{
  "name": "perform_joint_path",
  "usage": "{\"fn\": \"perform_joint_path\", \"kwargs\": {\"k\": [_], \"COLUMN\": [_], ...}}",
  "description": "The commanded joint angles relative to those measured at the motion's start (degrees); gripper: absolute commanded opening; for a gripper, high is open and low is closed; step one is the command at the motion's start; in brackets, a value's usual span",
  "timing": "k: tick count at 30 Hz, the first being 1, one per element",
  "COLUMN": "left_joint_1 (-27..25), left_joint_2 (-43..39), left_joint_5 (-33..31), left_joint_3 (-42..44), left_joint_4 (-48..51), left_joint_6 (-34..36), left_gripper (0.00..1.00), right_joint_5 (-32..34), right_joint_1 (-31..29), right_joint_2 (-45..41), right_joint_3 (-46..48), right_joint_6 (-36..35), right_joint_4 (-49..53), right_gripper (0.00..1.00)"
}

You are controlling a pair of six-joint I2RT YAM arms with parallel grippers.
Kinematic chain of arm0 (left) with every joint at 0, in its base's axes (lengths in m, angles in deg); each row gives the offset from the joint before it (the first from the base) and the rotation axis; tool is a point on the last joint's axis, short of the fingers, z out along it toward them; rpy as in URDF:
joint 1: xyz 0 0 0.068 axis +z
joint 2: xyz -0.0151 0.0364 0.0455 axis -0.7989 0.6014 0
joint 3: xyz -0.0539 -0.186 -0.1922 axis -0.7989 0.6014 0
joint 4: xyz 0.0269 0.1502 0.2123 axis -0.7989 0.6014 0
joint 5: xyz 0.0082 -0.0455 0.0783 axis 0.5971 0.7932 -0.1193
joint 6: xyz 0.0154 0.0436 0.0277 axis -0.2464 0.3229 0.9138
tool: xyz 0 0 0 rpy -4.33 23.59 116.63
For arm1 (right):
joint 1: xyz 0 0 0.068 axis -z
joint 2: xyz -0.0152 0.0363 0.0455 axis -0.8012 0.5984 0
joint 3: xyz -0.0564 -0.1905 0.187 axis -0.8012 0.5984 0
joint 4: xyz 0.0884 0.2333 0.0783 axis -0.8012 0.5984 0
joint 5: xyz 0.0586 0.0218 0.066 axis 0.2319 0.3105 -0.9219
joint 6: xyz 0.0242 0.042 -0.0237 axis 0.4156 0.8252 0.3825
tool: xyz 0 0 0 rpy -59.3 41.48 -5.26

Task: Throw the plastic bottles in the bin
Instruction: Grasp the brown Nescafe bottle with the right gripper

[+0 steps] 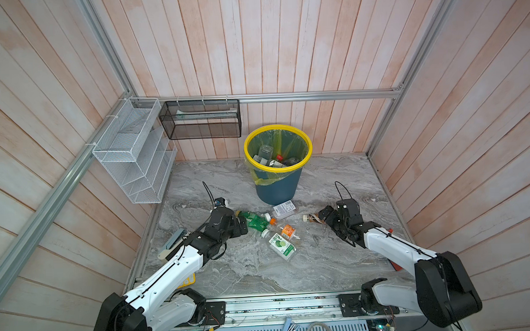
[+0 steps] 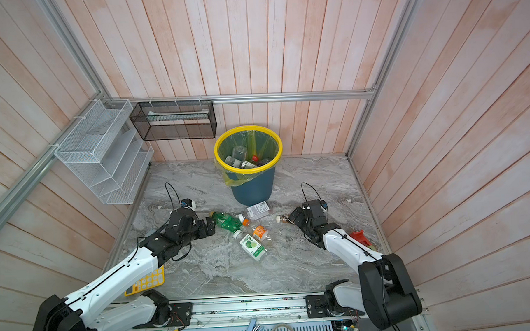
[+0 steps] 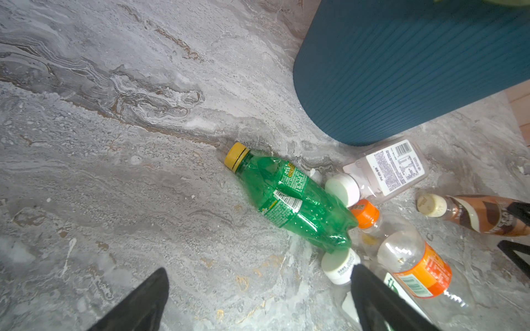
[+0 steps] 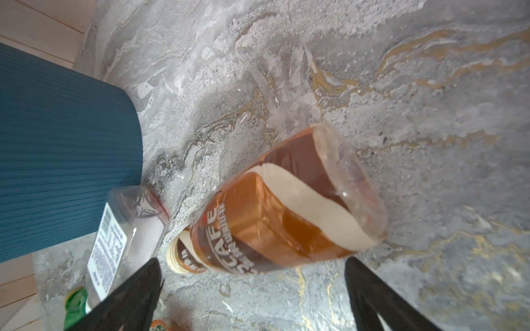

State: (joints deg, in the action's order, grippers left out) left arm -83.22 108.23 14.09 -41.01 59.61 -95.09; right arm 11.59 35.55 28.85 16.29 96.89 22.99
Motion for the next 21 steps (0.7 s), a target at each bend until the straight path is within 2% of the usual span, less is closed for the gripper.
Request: {"fn": "perform_joint_path", "kwargs": {"k": [1, 4, 11, 17, 21], "left_joint_1": [-0.3, -0.3, -0.3, -0.2, -0.2], "left_joint_2": [0.4, 0.6, 0.2, -0.9, -1.6], "left_joint_5": [1.1, 1.0, -0.7, -2.1, -3.2], "left_joint_3": [1.1, 1.5, 1.7, 1.6, 1.6], "left_joint_4": [-1.6, -1.8, -0.6, 0.4, 1.6], "left_joint_6": [-0.3, -0.2, 0.3, 0.6, 0.4], "left_gripper": [1.00, 1.00, 1.00, 1.00, 1.00], "right_joint_5": [2.6, 3.2, 2.7, 1.4, 0.8], "right_joint_1": [0.2, 0.2, 0.3, 1.1, 1.3], "right_joint_2": [3.3, 7.5, 16.8, 22.5, 21.1], "right_joint_3": [-3.6, -6.4, -10.7, -13.4, -13.6], "right_joint_6": [-2.2, -4.0, -9.6, -13.4, -14.7], "right_joint_4": [-0.6, -0.3, 0.0, -0.4, -1.4], "right_gripper": [1.00, 0.98, 0.87, 0.67, 0.49]}}
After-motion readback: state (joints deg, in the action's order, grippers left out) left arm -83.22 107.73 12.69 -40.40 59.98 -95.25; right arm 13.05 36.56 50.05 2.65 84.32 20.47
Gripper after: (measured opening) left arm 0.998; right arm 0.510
